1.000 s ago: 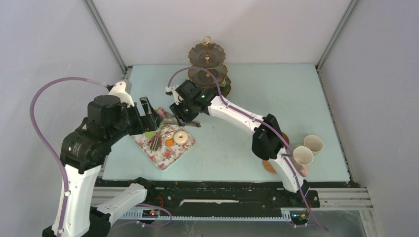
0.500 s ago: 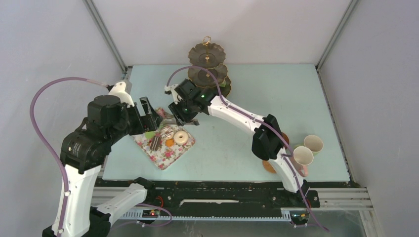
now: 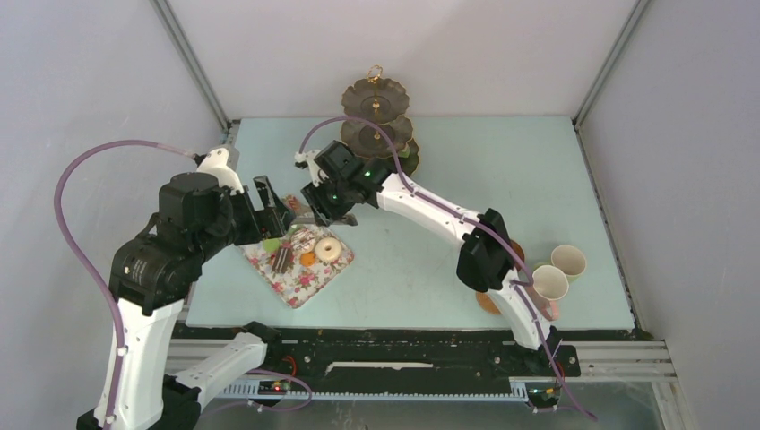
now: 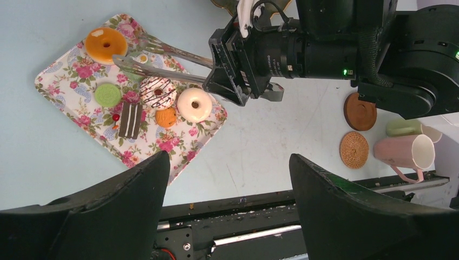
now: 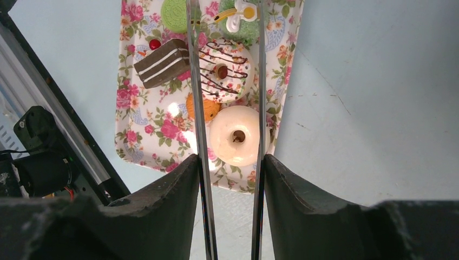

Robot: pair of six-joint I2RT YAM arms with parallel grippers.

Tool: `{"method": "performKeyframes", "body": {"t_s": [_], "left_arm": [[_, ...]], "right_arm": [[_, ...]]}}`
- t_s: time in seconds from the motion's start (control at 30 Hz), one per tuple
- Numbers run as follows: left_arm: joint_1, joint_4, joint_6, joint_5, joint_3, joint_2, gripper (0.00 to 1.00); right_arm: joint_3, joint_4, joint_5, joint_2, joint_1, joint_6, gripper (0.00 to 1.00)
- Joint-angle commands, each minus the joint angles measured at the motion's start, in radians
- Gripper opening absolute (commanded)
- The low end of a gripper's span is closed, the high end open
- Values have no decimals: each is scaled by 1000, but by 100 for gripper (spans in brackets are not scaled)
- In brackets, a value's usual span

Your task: Serve the afternoon tea

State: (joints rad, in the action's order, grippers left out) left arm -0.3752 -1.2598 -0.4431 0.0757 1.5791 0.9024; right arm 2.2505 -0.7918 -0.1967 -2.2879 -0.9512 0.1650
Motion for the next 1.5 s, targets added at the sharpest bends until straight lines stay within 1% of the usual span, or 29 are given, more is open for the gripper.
{"method": "performKeyframes", "body": {"t_s": [0.0, 0.6, 1.0, 1.1, 1.17, 1.3, 1.47], "left_arm": [[-5, 8, 23, 11, 29, 0, 88], [-11, 4, 29, 12, 40, 2, 88], [-21, -2, 35, 25, 53, 4, 89], [-23, -2, 35, 25, 54, 6, 89], [-23, -1, 34, 26, 54, 8, 89], [-22, 3, 34, 24, 55, 12, 89], [-22, 4, 32, 24, 52, 15, 89]], "right_arm": [[37, 3, 31, 38, -19, -27, 49], [84, -57, 143, -42, -54, -85, 50], [114, -57, 135, -86, -54, -87, 50], [113, -57, 127, -84, -55, -88, 47], [113, -57, 126, -81, -54, -88, 43], [115, -57, 125, -68, -54, -88, 32], [114, -59, 119, -42, -54, -83, 25]]}}
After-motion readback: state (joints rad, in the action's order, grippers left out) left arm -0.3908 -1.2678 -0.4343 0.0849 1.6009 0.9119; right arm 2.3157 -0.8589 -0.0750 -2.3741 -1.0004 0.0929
